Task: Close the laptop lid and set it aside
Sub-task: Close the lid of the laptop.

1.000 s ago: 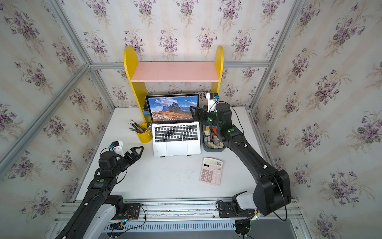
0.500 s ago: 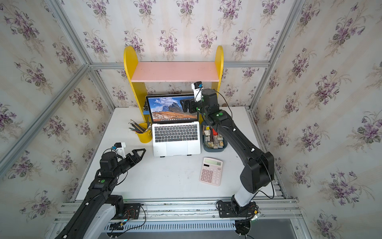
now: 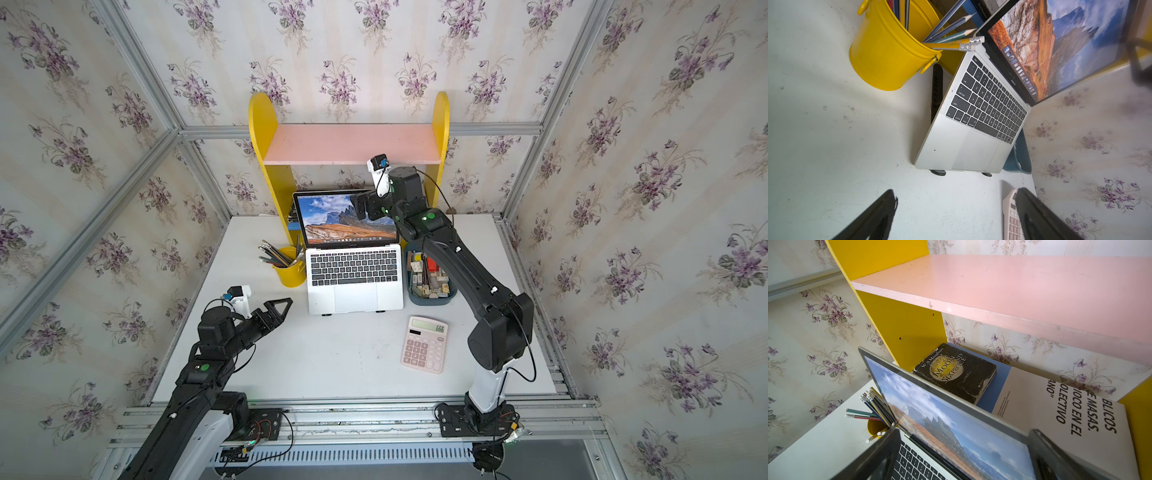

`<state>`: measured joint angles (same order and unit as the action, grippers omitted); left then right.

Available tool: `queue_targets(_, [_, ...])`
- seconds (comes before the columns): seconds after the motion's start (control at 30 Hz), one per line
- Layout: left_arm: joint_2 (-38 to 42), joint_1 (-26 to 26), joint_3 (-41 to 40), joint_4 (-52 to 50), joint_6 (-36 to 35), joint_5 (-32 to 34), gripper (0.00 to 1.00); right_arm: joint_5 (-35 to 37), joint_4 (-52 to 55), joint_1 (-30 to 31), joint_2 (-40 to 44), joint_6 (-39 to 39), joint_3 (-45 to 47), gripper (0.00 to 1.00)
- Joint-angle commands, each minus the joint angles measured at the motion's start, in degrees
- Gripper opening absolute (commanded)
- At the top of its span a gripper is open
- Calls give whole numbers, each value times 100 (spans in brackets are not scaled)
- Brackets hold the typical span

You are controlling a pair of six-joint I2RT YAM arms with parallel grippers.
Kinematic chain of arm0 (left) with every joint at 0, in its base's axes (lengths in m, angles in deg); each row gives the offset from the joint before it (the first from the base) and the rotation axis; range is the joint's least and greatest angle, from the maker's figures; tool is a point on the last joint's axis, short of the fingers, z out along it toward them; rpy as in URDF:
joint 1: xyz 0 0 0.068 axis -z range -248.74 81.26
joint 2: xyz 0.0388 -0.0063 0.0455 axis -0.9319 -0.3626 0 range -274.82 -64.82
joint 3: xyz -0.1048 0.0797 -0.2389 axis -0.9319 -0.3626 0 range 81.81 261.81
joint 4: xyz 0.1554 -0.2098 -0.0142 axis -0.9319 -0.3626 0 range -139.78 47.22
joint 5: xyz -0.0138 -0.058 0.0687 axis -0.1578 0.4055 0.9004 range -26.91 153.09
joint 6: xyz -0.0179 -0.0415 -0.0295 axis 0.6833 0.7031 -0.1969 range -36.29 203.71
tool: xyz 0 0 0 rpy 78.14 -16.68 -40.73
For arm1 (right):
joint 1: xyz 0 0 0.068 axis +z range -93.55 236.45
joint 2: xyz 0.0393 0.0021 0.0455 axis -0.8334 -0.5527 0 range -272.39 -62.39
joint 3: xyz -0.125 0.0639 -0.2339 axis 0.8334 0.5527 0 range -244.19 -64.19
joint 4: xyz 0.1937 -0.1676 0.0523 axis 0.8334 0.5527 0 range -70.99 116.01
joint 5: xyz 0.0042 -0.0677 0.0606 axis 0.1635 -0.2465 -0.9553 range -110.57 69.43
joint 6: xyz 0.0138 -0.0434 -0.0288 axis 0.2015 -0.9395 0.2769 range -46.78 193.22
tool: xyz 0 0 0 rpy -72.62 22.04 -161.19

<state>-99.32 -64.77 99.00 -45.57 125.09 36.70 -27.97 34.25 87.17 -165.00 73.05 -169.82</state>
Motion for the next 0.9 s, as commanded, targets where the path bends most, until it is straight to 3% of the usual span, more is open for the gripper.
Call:
queue_targets(0.0, [5,-5,31,33,-112,-41,93,-182,-21,199,-18,-608,-61,100])
queue_targets(0.4, [13,-9,30,25,-125,-55,92,-678,157,224,-329,-2401,-573,100])
queue_targets(0.87, [-13,-10,30,36,-134,-50,93,-625,460,223,-827,-3642,-1135,100])
